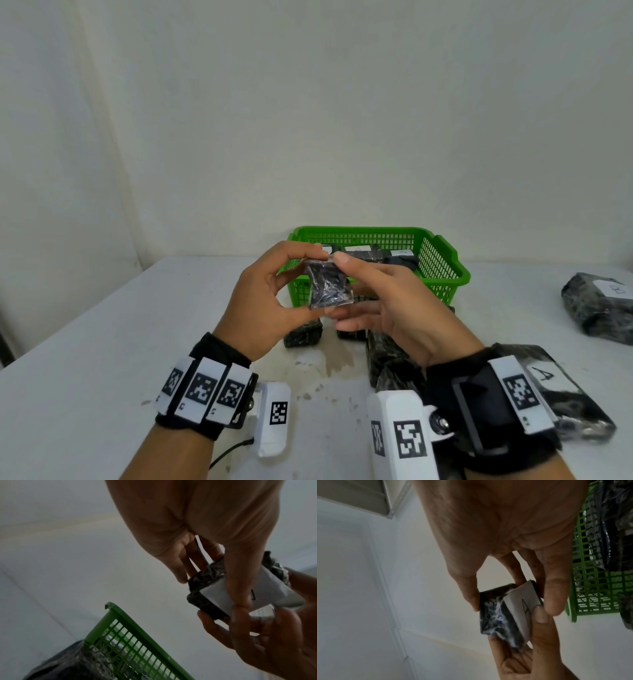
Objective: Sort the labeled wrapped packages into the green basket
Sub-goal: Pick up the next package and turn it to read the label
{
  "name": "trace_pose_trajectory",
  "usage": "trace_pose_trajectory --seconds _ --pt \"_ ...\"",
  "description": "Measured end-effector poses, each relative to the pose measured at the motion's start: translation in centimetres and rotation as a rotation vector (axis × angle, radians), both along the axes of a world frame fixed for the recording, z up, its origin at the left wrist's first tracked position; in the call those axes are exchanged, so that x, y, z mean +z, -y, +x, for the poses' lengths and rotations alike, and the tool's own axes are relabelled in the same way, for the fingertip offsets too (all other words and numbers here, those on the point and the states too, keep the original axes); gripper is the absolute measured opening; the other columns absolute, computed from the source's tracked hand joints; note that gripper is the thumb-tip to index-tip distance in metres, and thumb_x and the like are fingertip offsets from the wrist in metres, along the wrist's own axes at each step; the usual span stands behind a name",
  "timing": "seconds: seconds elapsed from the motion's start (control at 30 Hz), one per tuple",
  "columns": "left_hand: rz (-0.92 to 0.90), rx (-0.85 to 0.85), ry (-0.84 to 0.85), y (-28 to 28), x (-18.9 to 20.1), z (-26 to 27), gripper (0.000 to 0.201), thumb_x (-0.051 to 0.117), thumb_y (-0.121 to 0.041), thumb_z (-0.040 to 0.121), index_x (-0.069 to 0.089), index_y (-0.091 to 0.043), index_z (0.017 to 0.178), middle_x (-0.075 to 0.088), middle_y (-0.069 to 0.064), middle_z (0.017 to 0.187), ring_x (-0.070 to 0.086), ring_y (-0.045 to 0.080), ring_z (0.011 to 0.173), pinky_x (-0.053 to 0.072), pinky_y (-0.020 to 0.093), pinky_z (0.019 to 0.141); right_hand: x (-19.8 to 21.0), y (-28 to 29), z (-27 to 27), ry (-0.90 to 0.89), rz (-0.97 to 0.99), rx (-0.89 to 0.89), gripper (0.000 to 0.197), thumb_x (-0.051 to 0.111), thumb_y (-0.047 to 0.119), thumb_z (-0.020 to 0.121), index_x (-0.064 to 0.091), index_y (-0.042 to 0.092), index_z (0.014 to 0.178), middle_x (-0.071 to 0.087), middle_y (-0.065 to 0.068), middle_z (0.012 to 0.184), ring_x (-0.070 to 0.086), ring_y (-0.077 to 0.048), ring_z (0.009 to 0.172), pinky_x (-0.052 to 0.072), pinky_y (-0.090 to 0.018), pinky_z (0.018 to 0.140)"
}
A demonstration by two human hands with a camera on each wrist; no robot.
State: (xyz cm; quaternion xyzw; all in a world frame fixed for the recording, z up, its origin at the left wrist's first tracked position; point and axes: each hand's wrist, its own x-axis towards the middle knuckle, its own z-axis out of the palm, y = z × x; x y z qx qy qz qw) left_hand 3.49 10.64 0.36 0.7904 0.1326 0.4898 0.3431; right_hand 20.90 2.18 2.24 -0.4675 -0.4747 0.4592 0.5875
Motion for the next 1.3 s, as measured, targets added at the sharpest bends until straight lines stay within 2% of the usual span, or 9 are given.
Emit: trace_pose_trajectory --seconds 0.1,0.2,0.37,0.57,0.7,0.87,1.1,1.2,1.3 --pt "-0.061 -0.052 -0.054 0.1 0.0 0.0 0.086 0.091 -0.017 0.063 0.049 -0.017 0.138 0.052 -0.002 0.142 0.046 0.018 0.136 0.046 0.045 0.108 -0.2 0.1 0.3 -0.036 0.065 -0.026 0.029 0.077 0.019 0.089 0.073 0.01 0.116 0.079 -0.012 0.108 0.078 -0.028 0.087 0.064 -0.034 0.071" --pt "-0.142 -0.094 -0.02 0.4 -0.1 -0.1 0.084 0.081 -0.024 0.074 0.039 -0.019 0.147 0.048 -0.005 0.147 0.043 0.016 0.139 0.045 0.048 0.107 -0.6 -0.2 0.5 0.023 0.113 -0.054 0.048 0.084 0.008 0.081 0.069 0.019 0.126 0.076 -0.01 0.121 0.076 -0.025 0.106 0.062 -0.045 0.092" --pt "-0.12 -0.045 -0.038 -0.1 0.0 -0.3 0.084 0.087 -0.014 0.07 0.044 -0.014 0.143 0.053 0.002 0.142 0.049 0.023 0.135 0.047 0.049 0.104 -1.1 -0.5 0.5 0.104 0.185 -0.056 0.071 0.089 0.008 0.067 0.064 0.027 0.131 0.073 0.0 0.126 0.076 -0.028 0.107 0.054 -0.056 0.104" --pt "-0.102 -0.022 -0.015 0.1 0.0 -0.2 0.081 0.087 -0.01 0.067 0.048 -0.022 0.136 0.058 0.001 0.134 0.058 0.027 0.122 0.054 0.047 0.095 -1.2 -0.9 0.5 0.088 0.181 -0.026 0.077 0.094 0.014 0.065 0.062 0.027 0.134 0.072 -0.002 0.13 0.074 -0.03 0.113 0.057 -0.054 0.101" --pt "-0.042 -0.004 -0.023 0.2 0.1 -0.1 0.081 0.086 -0.002 0.067 0.047 -0.016 0.136 0.054 0.003 0.138 0.055 0.028 0.125 0.055 0.047 0.093 -0.7 -0.5 0.0 0.04 0.134 -0.04 0.037 0.076 0.022 0.091 0.068 0.013 0.126 0.078 -0.01 0.117 0.076 -0.027 0.107 0.063 -0.045 0.089" --pt "-0.087 -0.058 -0.058 0.5 0.2 0.0 0.1 0.093 -0.009 0.062 0.04 -0.023 0.145 0.048 -0.001 0.146 0.048 0.021 0.135 0.051 0.044 0.101 -1.0 -0.6 0.2 0.118 0.207 -0.163 0.032 0.08 0.02 0.089 0.073 0.015 0.12 0.078 -0.01 0.111 0.076 -0.025 0.108 0.062 -0.054 0.091" --pt "-0.113 0.017 0.022 0.3 0.1 -0.2 0.068 0.083 -0.021 0.073 0.053 -0.016 0.135 0.066 -0.003 0.126 0.063 0.019 0.118 0.053 0.044 0.099 -0.7 -0.5 -0.1 0.08 0.233 -0.115 0.051 0.086 0.031 0.078 0.071 0.018 0.125 0.075 -0.013 0.12 0.075 -0.025 0.109 0.057 -0.052 0.102" --pt "-0.079 0.039 0.007 0.4 0.0 0.0 0.064 0.087 -0.014 0.071 0.057 -0.016 0.129 0.068 -0.004 0.12 0.064 0.019 0.116 0.052 0.041 0.101 -0.1 -0.1 -0.5 -0.071 0.173 -0.047 0.05 0.078 0.035 0.082 0.07 0.01 0.124 0.072 -0.019 0.122 0.075 -0.025 0.104 0.059 -0.045 0.097" --pt "-0.048 0.045 -0.002 0.4 0.0 0.1 0.062 0.086 -0.009 0.071 0.059 -0.015 0.127 0.068 -0.004 0.119 0.064 0.019 0.116 0.05 0.041 0.103 -0.1 -0.1 -0.2 -0.026 0.087 -0.055 0.041 0.077 0.032 0.089 0.07 0.005 0.119 0.076 -0.018 0.119 0.075 -0.033 0.108 0.057 -0.045 0.103"
